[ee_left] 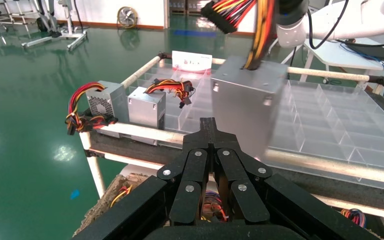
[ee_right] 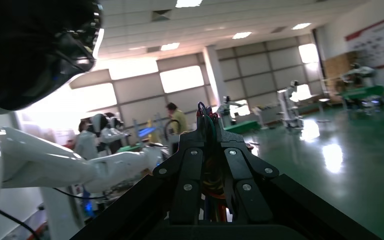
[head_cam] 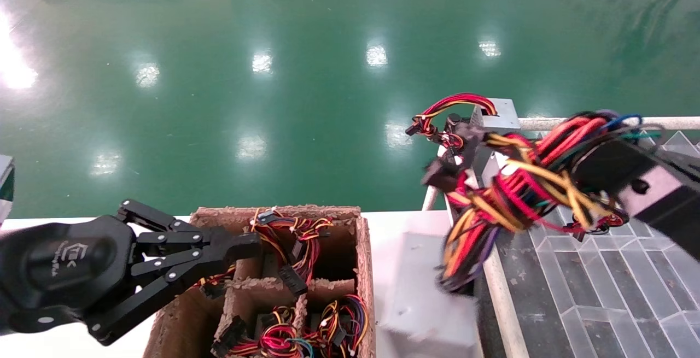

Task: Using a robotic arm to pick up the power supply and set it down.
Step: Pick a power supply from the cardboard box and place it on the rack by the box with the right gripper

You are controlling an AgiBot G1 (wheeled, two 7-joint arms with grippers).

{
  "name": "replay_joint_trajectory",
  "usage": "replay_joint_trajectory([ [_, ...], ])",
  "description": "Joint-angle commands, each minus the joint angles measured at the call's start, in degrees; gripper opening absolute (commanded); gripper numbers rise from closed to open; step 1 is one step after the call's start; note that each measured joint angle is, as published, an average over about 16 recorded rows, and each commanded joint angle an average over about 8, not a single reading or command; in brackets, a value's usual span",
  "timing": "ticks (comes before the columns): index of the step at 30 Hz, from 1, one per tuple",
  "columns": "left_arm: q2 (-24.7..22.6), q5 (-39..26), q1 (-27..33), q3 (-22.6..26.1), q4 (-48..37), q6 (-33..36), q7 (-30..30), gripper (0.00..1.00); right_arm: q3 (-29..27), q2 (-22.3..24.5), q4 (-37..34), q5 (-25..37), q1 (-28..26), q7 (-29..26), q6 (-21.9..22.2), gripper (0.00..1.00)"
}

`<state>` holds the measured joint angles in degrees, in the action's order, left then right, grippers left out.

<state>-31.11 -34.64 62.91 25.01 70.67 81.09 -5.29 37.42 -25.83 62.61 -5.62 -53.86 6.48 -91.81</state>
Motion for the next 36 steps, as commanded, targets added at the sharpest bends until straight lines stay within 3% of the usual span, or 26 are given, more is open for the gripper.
replay_joint_trajectory([
  [1,0.00,0.00,0.00,0.00,0.00,0.00,0.00,0.00,-0.52,0.77,-0.72,-1.07,1.56,0.50,0.00,0.00],
  [10,0.00,0.00,0.00,0.00,0.00,0.00,0.00,0.00,-2.79,5.43,-8.86,-5.58,10.20,1.67,0.27,0.00],
  [20,0.00,0.00,0.00,0.00,0.00,0.00,0.00,0.00,-5.26,5.71,-16.32,-10.44,16.81,1.51,0.58,0.00],
  [29,0.00,0.00,0.00,0.00,0.00,0.00,0.00,0.00,-7.26,4.92,-20.89,-11.52,18.07,0.09,0.72,0.00],
  [36,0.00,0.00,0.00,0.00,0.00,0.00,0.00,0.00,-7.69,2.71,-22.52,-9.54,15.73,-1.34,1.01,0.00],
])
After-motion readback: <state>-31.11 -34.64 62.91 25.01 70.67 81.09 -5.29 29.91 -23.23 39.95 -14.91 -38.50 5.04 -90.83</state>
